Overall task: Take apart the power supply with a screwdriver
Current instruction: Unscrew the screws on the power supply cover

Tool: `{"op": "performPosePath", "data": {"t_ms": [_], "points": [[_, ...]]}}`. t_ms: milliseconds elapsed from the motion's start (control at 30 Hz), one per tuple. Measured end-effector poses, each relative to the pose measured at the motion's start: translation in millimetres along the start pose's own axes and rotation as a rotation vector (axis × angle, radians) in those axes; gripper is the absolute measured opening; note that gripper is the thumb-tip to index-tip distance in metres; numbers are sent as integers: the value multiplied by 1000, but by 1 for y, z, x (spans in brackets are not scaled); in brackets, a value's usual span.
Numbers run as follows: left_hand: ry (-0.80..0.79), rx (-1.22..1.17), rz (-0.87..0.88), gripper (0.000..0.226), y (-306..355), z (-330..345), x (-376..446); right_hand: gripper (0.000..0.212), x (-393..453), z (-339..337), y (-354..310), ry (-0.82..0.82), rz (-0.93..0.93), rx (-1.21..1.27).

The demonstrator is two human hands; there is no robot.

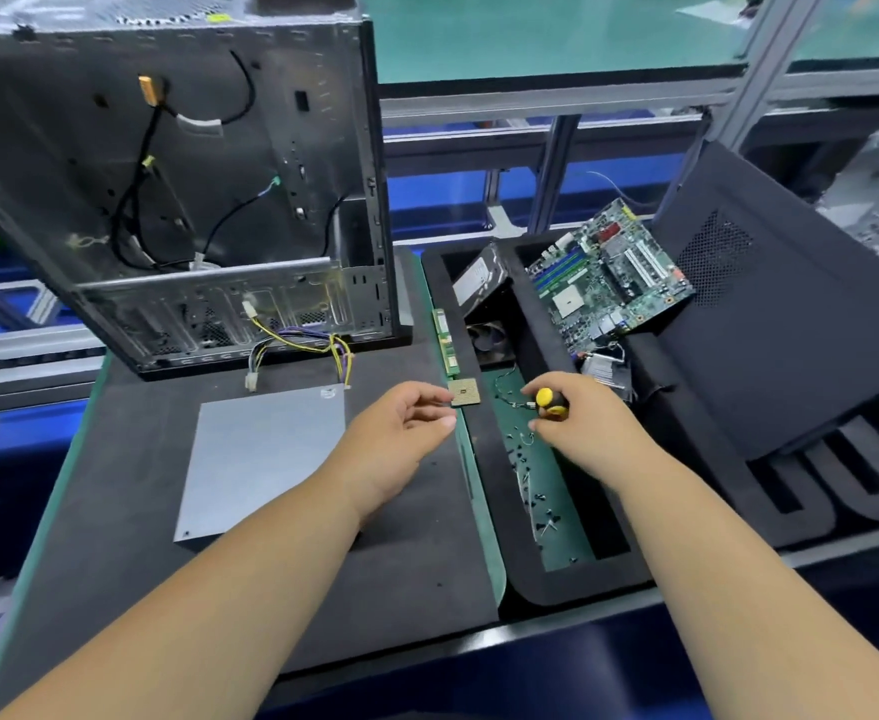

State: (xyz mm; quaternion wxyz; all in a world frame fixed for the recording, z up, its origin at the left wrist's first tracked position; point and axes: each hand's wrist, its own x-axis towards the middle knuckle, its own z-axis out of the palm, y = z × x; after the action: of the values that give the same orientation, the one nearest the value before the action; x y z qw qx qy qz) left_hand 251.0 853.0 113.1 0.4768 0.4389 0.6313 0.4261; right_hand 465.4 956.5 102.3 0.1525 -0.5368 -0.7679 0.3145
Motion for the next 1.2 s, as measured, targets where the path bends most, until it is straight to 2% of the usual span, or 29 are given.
{"op": "performPosePath", "data": {"t_ms": [167, 233, 300, 400, 467, 567, 700, 767, 900, 1000, 1067, 1200], "points": [[11, 22, -63, 16, 0, 17, 11, 17, 2, -6, 6, 28, -24, 315], [-34, -13, -104, 19, 4, 27, 14, 15, -1, -10, 2, 44, -94, 418], [-110, -148, -176, 25, 10, 37, 17, 14, -4, -13, -6, 66, -217, 434], [-191, -468, -264, 34, 17, 50, 20, 27, -10, -14, -16, 58, -359, 396], [-158, -625, -283, 39, 21, 53, 24, 30, -14, -12, -22, 1, -415, 425], [-73, -644, -243, 39, 23, 51, 29, 21, -19, -8, -21, -61, -459, 387], [-7, -565, -194, 37, 18, 46, 30, 16, -21, 1, -12, -146, -295, 452], [-7, -505, -177, 37, 16, 45, 28, 10, -18, 12, -7, -120, -168, 411], [-57, -373, -163, 29, 8, 43, 23, 28, -10, 31, 0, -57, 29, 245], [-70, -232, -161, 27, 0, 36, 18, 29, -4, 41, -2, -47, 95, 131], [-13, -97, -154, 38, -4, 27, 14, 28, -1, 50, -4, -84, 140, 113], [77, -50, -125, 39, -7, 6, 5, 32, 2, 71, -6, -196, 182, -88]]}}
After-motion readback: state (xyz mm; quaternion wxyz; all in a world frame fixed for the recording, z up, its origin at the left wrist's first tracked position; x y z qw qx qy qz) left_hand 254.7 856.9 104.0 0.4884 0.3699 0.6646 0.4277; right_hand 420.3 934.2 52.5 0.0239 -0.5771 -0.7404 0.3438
